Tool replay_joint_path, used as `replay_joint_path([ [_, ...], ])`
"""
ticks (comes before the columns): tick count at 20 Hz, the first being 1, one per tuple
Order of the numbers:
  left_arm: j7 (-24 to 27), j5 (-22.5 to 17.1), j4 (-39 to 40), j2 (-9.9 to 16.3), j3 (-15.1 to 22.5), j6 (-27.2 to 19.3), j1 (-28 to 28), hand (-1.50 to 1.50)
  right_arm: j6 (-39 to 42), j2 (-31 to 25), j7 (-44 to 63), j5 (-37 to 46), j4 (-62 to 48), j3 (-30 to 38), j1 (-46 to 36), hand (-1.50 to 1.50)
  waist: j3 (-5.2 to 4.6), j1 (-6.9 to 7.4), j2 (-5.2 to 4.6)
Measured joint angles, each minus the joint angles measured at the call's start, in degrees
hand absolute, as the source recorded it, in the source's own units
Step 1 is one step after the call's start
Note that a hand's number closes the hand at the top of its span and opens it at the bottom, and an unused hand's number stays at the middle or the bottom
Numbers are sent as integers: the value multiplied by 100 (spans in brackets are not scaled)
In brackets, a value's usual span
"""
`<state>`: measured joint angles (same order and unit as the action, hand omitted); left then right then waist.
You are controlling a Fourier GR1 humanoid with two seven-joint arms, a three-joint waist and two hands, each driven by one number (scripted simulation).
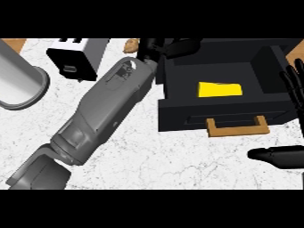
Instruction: Pick up the cup, place it into the drawer and close the drawer
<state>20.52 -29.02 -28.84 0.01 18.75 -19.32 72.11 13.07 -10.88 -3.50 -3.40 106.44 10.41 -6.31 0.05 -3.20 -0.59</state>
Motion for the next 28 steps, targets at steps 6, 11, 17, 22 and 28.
replay_joint_path([
  [6, -178, -216, 268, 0, 811, -322, 30, -150, 63, -9, 20, -30, 36, -44, -21, -150, 2, -121, -25],
  [11, -477, -313, 398, 0, 1392, -416, 98, -150, 89, -14, 13, -26, 51, -66, -45, -150, 3, -170, -39],
  [17, -581, -401, 388, 0, 1910, -734, 57, -150, 152, -53, 42, -143, 115, -6, -51, -150, 3, -196, -46],
  [22, -210, -648, 86, -1, 1996, -1007, -44, -150, 316, 47, 188, -629, 136, -16, -143, -150, 1, -160, -42],
  [28, 90, -946, -269, 0, 1837, -1134, 6, -150, 749, -108, 271, -1035, 337, -38, 14, 150, -1, -7, 5],
])
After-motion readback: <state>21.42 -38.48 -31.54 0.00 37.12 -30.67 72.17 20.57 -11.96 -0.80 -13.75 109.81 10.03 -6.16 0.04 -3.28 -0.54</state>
